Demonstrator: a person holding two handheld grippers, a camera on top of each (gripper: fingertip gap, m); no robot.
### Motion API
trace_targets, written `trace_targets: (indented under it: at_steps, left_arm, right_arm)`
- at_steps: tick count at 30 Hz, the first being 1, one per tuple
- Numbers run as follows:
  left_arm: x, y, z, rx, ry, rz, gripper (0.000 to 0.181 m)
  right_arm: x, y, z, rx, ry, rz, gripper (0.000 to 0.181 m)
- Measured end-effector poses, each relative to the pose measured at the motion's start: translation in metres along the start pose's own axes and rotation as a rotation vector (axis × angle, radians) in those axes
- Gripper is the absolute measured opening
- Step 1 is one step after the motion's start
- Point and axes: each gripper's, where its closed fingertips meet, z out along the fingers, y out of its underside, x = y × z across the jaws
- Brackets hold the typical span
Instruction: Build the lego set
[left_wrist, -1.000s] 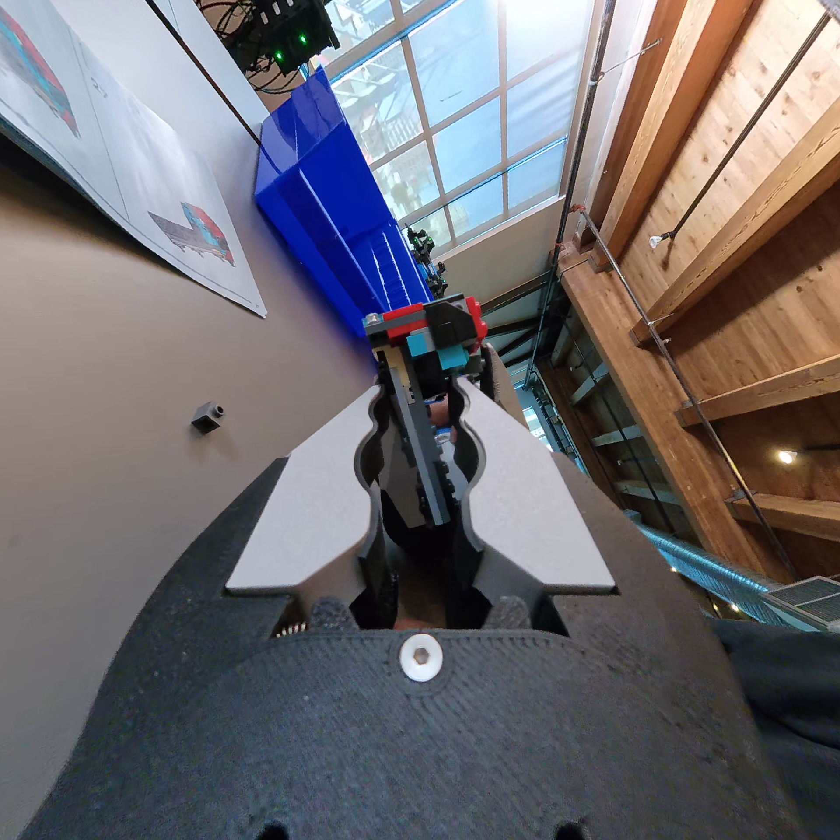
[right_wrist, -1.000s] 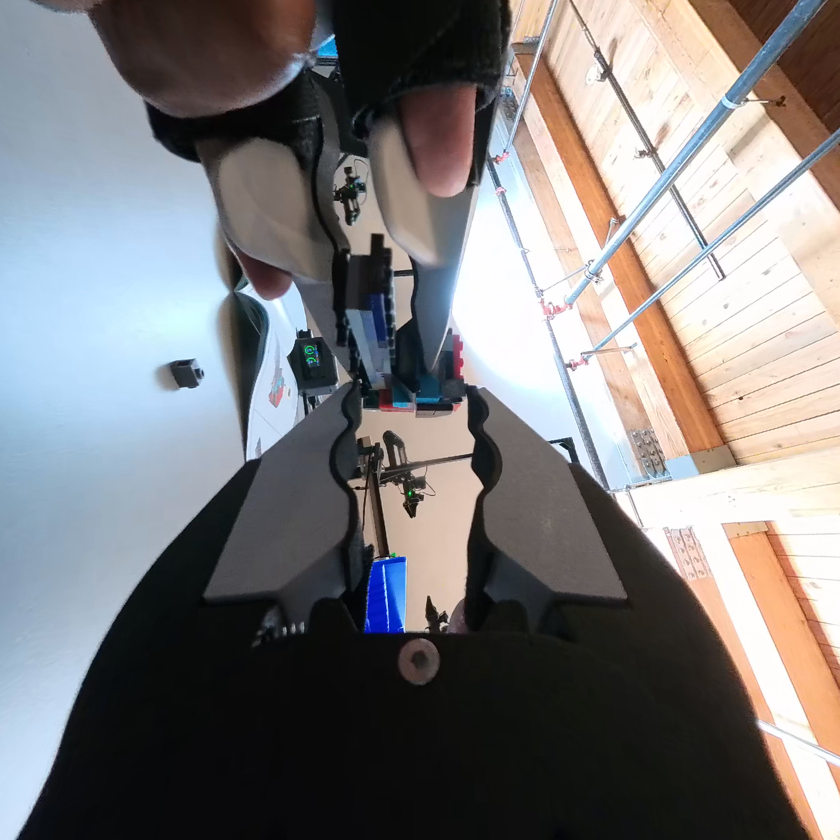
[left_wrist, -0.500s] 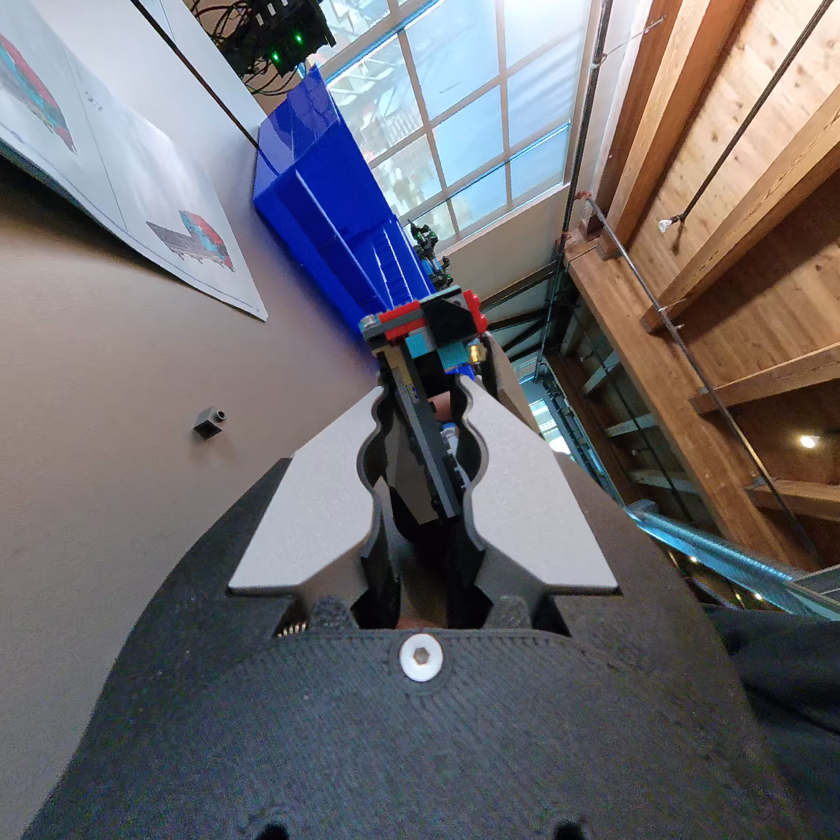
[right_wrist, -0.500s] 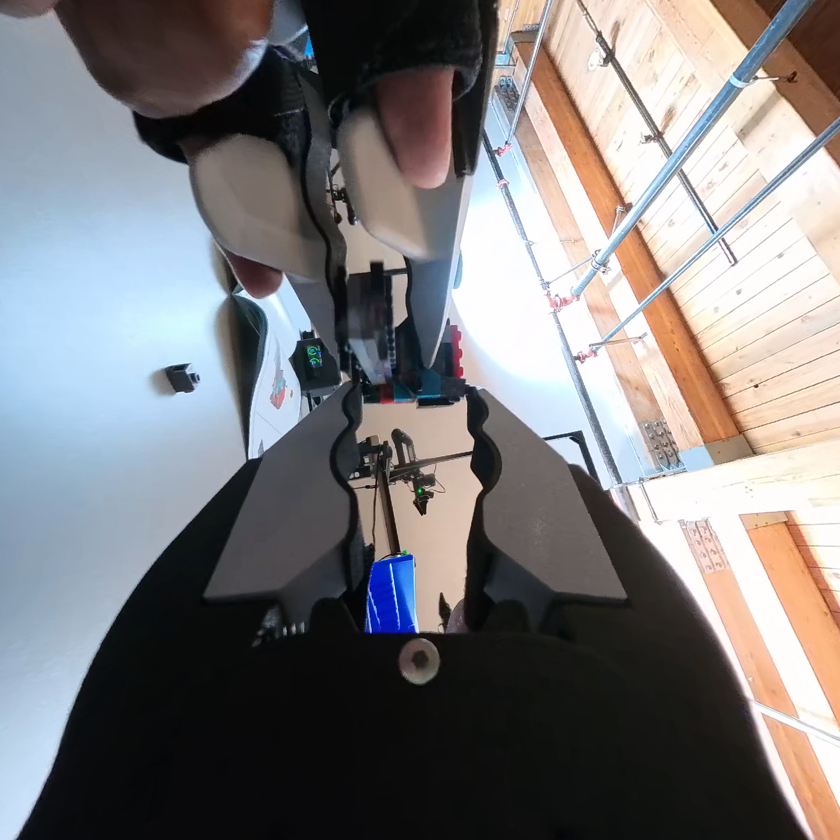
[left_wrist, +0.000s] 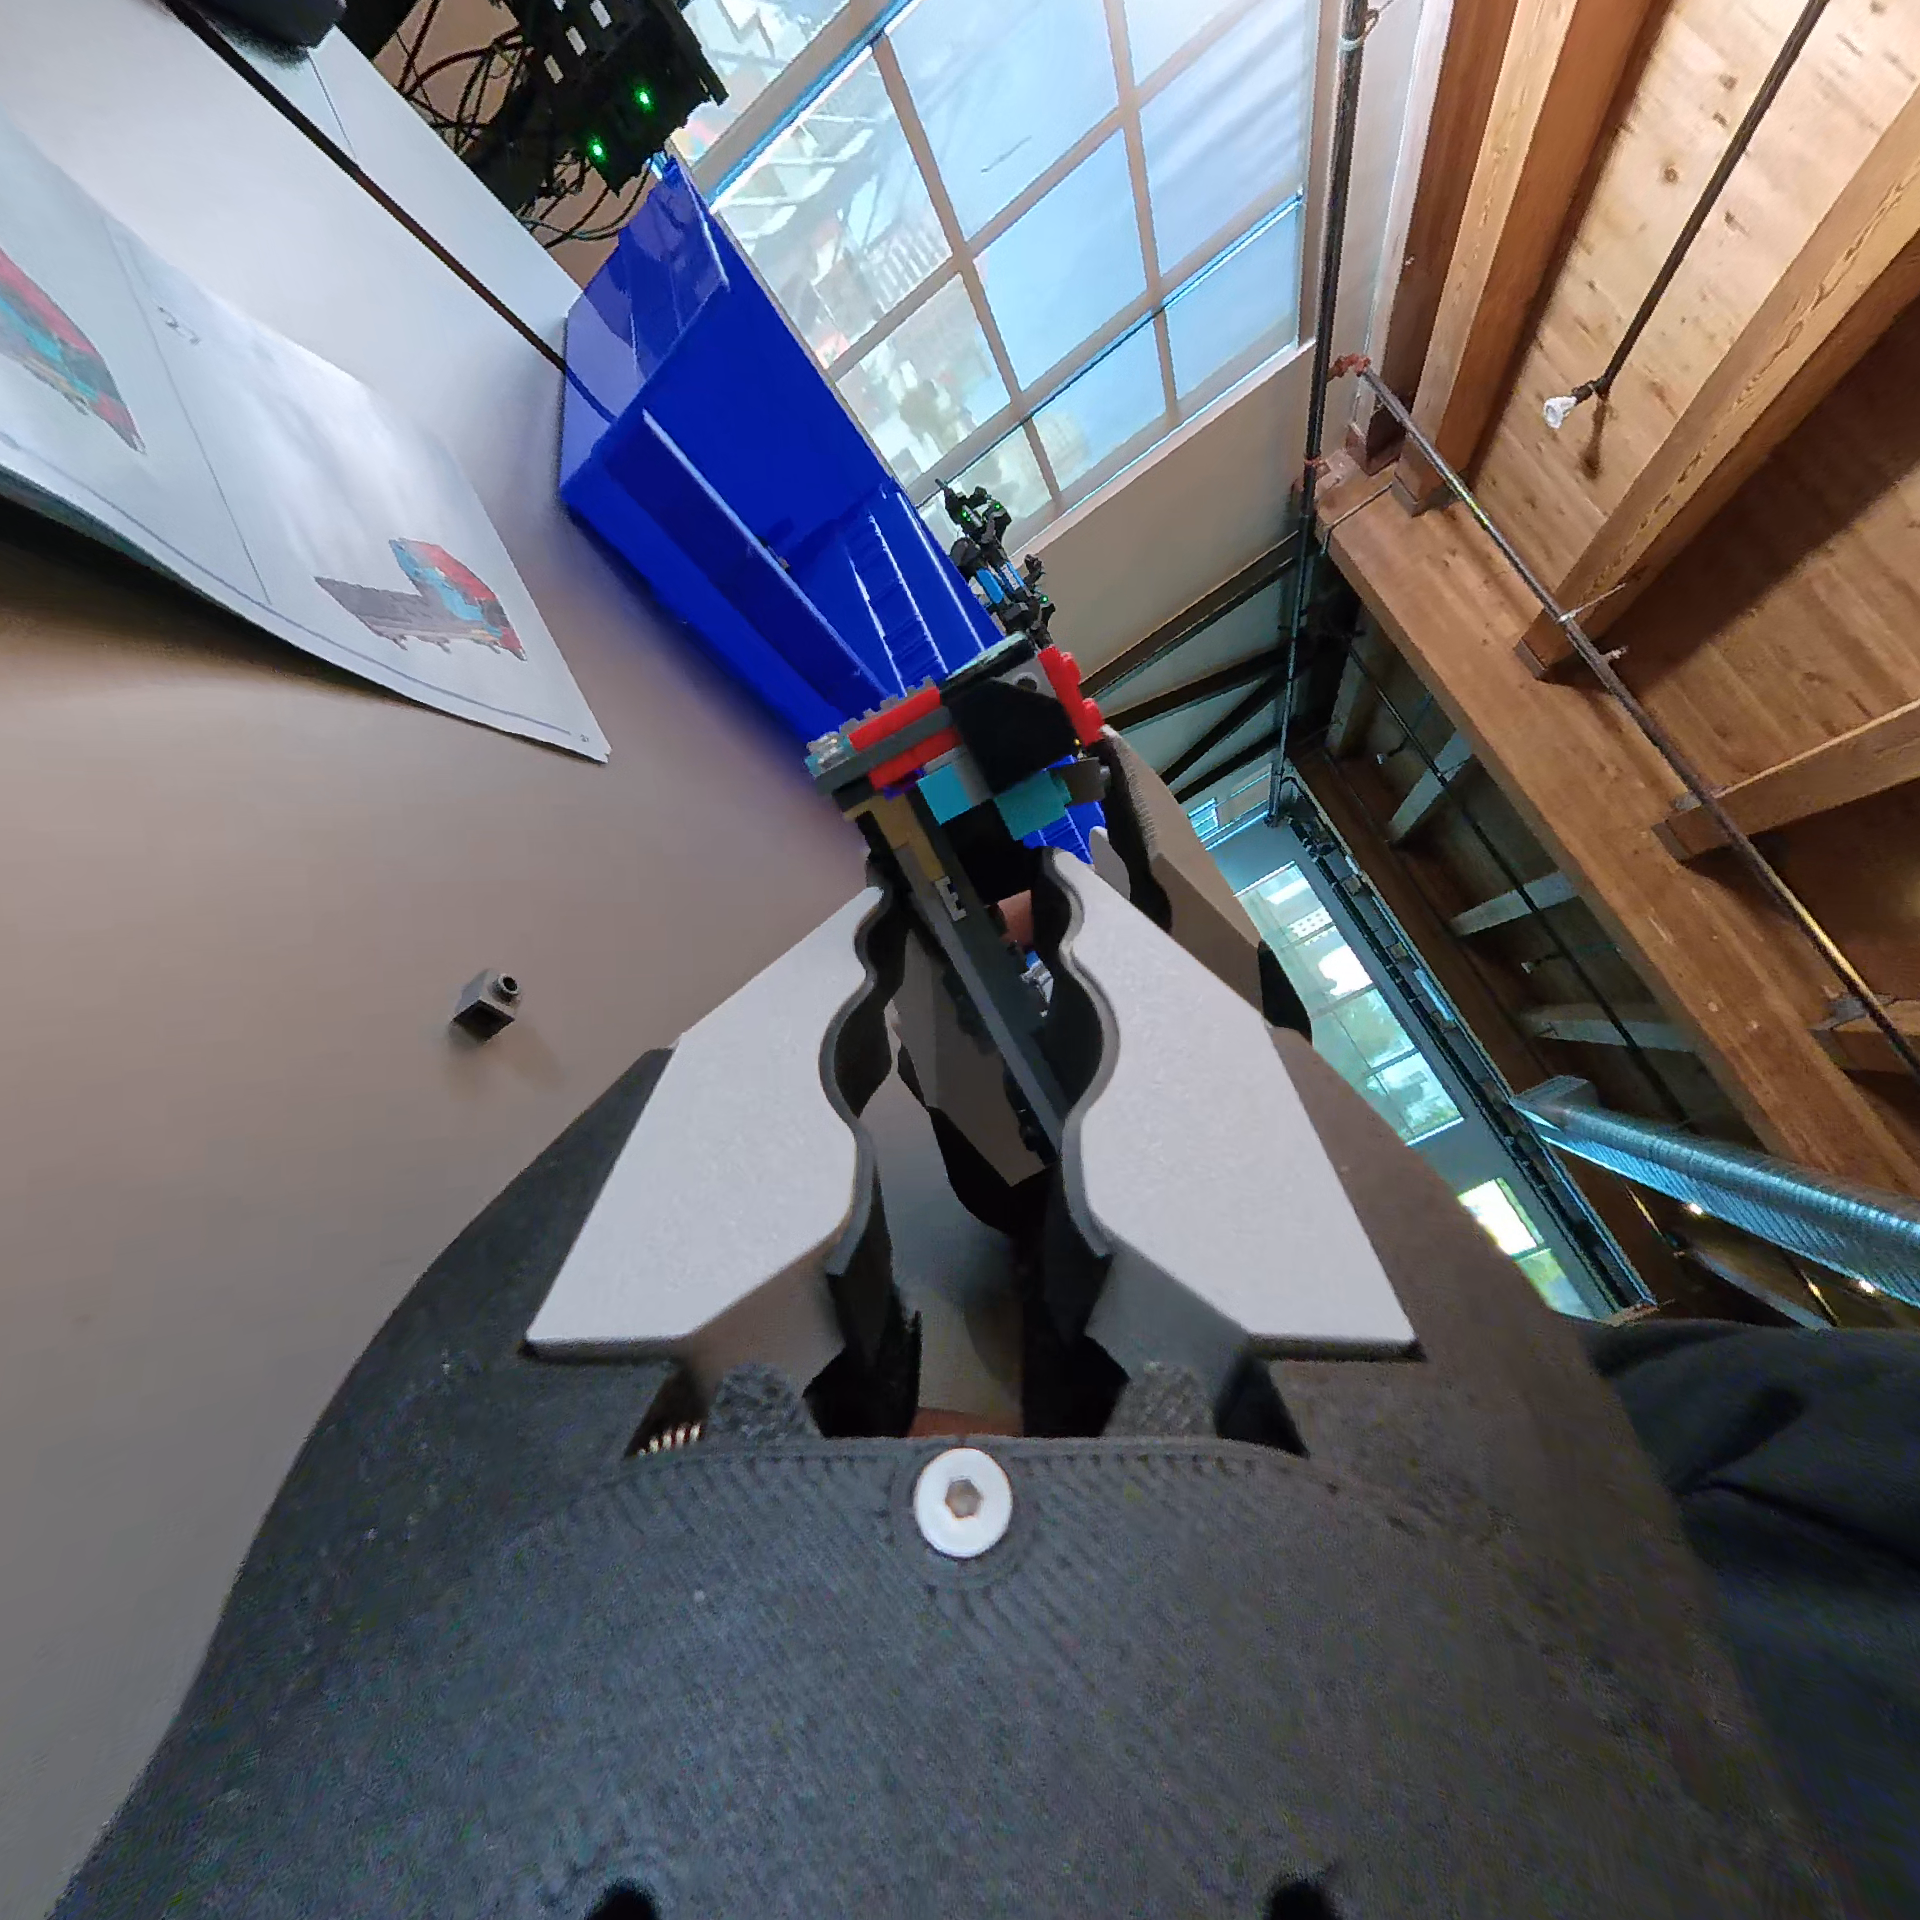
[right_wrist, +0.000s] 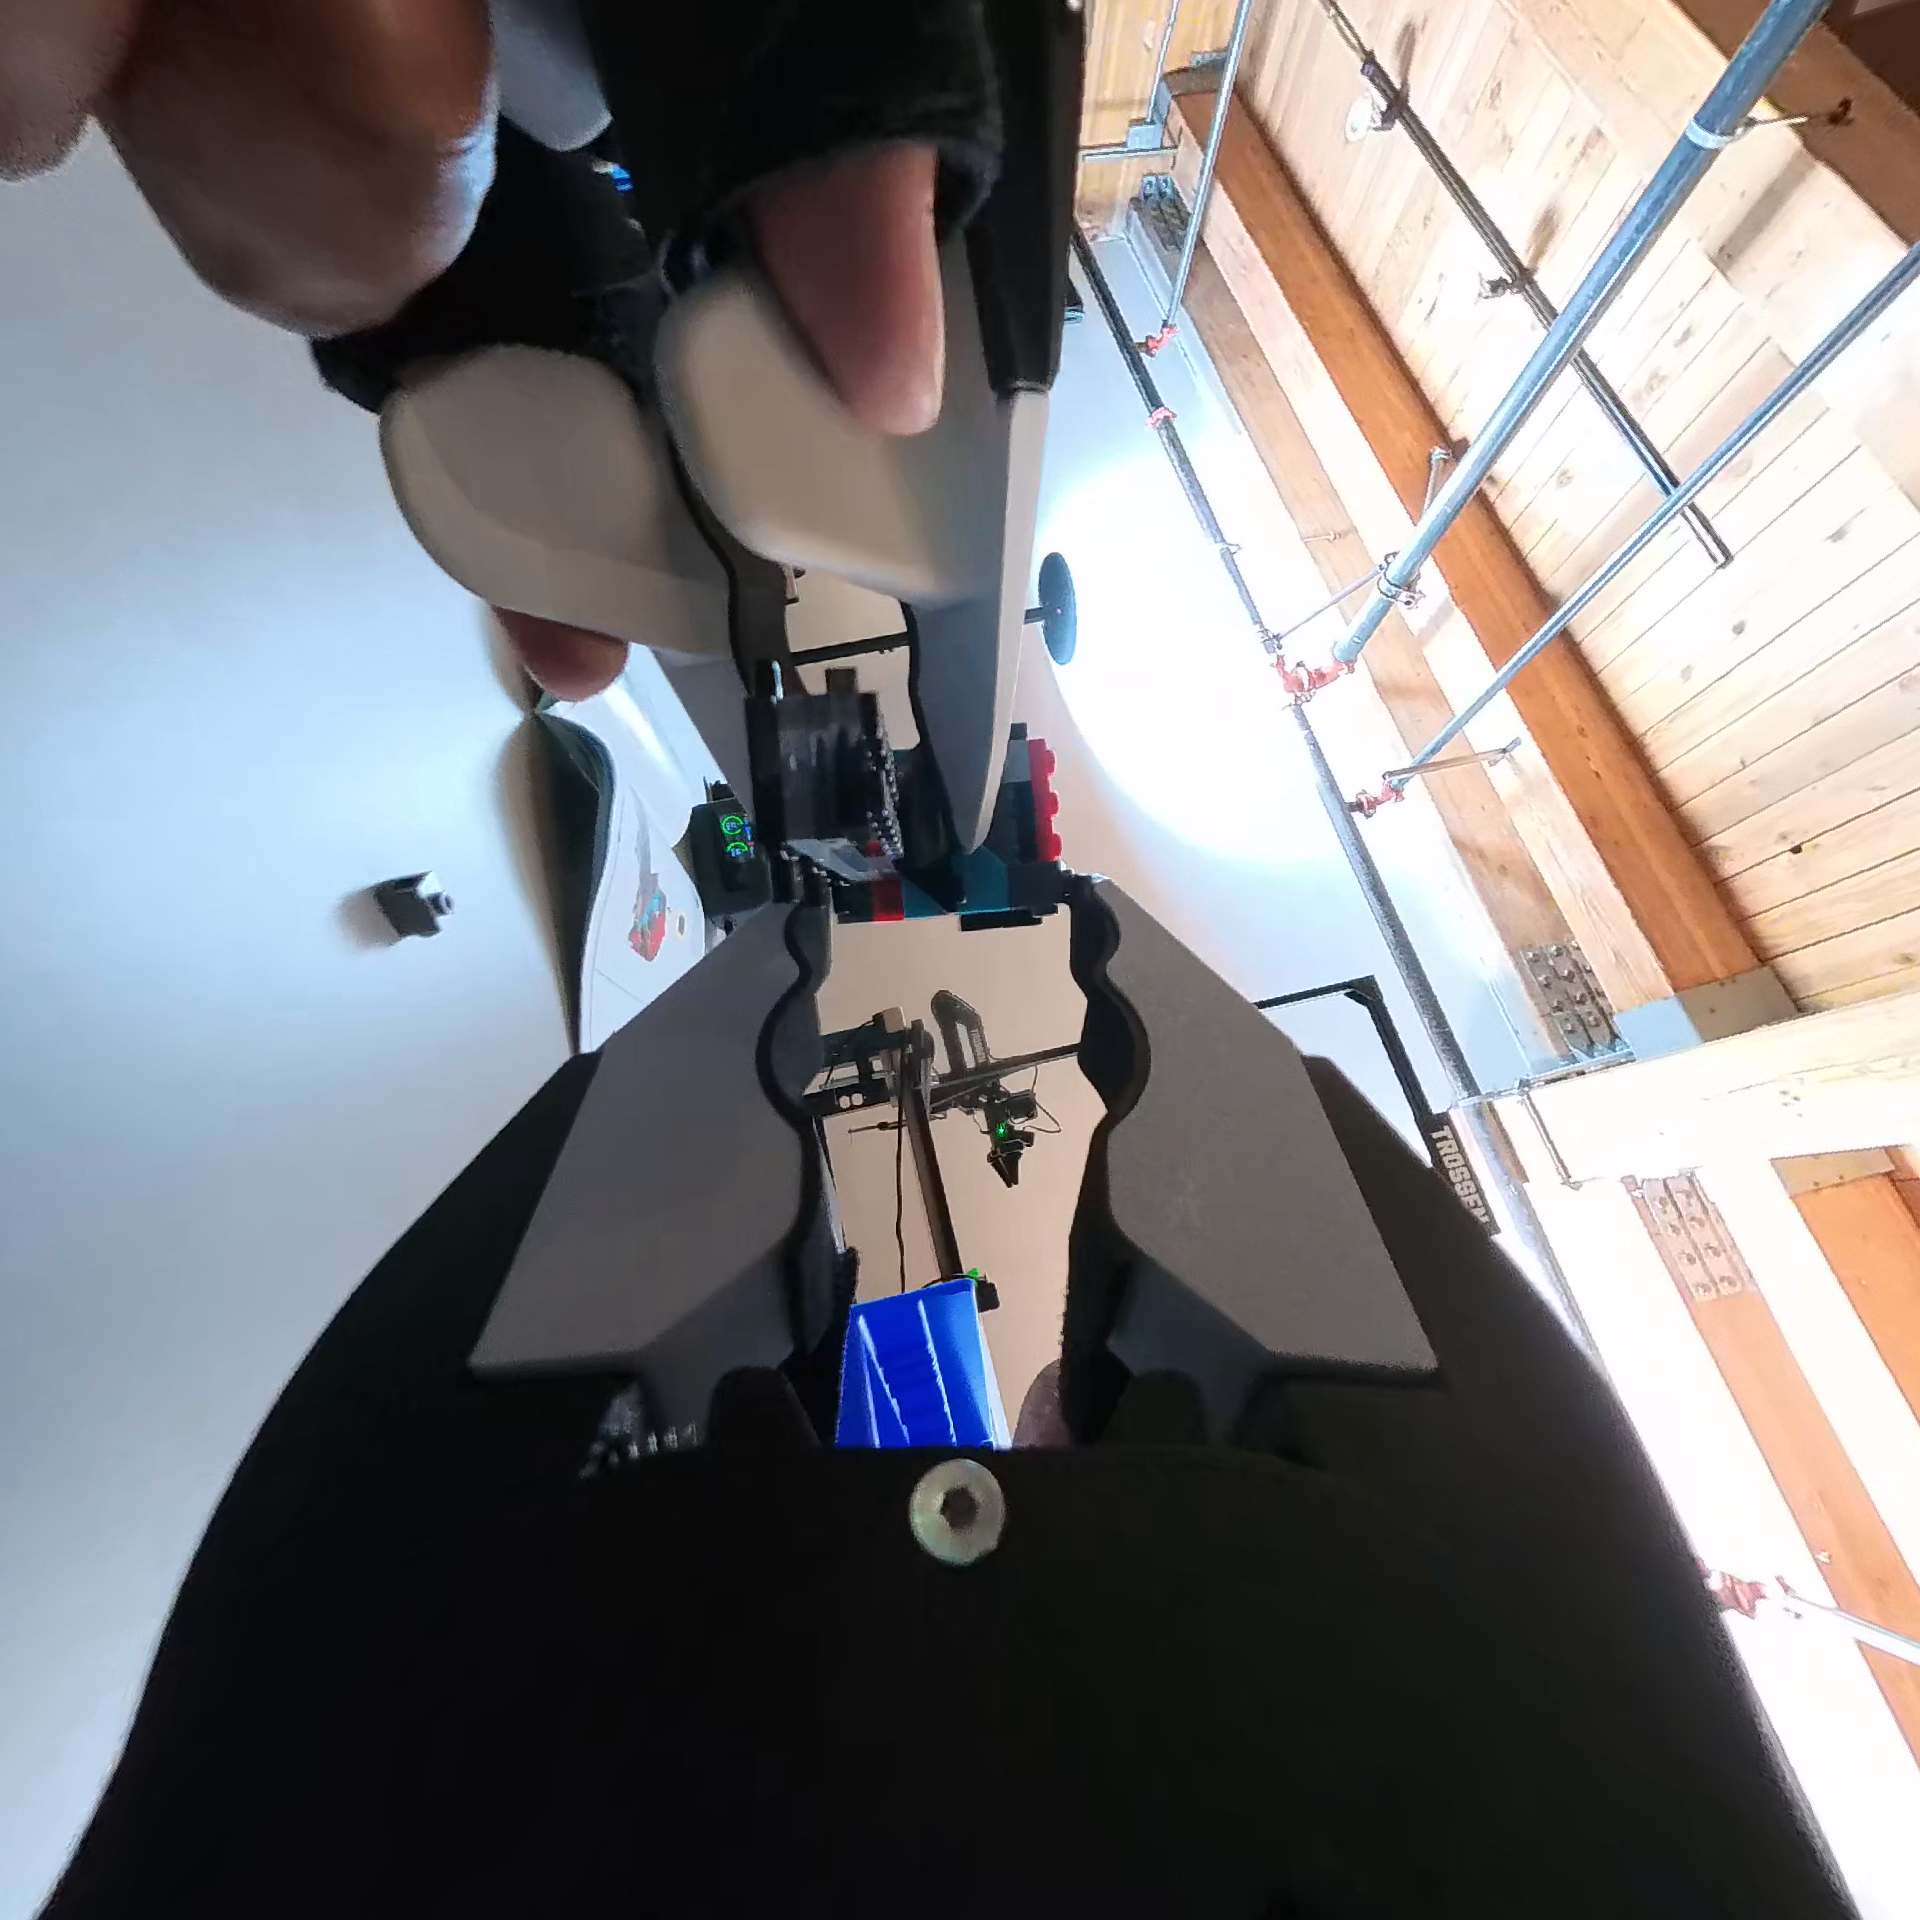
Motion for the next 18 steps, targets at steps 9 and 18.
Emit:
trace_targets:
  at_steps: [9,18]
  left_arm:
    - [0.0057,0.0011,0.0005,-0.016,0.022,0.036,0.025]
    - [0.0047,0.0035,0.0005,-0.036,0.018,0.062,0.025]
  right_arm:
    - [0.0049,0.0016,-0.0001,-0.008,0.006,0.006,0.047]
    - [0.0031,0.0019,0.0003,0.002,-0.022,-0.008,0.047]
